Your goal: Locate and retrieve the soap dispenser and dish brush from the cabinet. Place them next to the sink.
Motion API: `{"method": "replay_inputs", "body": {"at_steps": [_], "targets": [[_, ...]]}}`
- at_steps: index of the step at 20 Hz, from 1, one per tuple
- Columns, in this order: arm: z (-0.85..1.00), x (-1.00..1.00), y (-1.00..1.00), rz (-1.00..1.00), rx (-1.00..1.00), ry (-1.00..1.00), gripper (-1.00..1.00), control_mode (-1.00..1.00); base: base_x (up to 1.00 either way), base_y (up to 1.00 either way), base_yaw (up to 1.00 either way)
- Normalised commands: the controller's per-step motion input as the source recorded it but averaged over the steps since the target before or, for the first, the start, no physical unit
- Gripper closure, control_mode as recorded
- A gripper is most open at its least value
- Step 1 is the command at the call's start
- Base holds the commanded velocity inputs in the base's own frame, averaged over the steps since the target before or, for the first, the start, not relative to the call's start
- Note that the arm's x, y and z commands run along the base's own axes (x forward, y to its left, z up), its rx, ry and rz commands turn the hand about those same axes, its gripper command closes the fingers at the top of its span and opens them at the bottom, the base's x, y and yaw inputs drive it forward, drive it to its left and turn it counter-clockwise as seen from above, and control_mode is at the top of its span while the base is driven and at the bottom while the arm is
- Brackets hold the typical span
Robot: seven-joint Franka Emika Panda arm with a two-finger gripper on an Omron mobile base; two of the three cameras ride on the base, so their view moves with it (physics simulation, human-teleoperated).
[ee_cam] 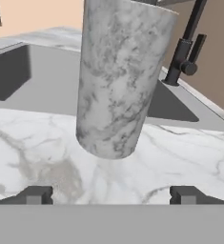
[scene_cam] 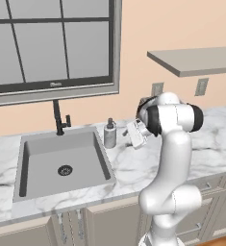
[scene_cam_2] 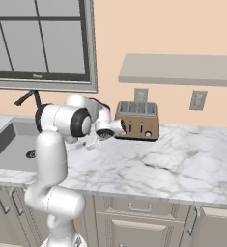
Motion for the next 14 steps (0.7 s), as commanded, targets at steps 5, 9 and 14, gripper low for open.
{"method": "replay_inputs", "body": {"at_steps": [5,9,14], "targets": [[0.5,-0.27,-0.04,-0.02,-0.24,0.0,-1.0,-1.0,0.0,0.0,0.0],[0.52,-0.35,-0.03,0.0,-0.27,0.0,-1.0,-1.0,0.0,0.0,0.0],[0.41,-0.33,-0.2,0.0,-0.25,0.0,-1.0,-1.0,0.0,0.0,0.0]]}}
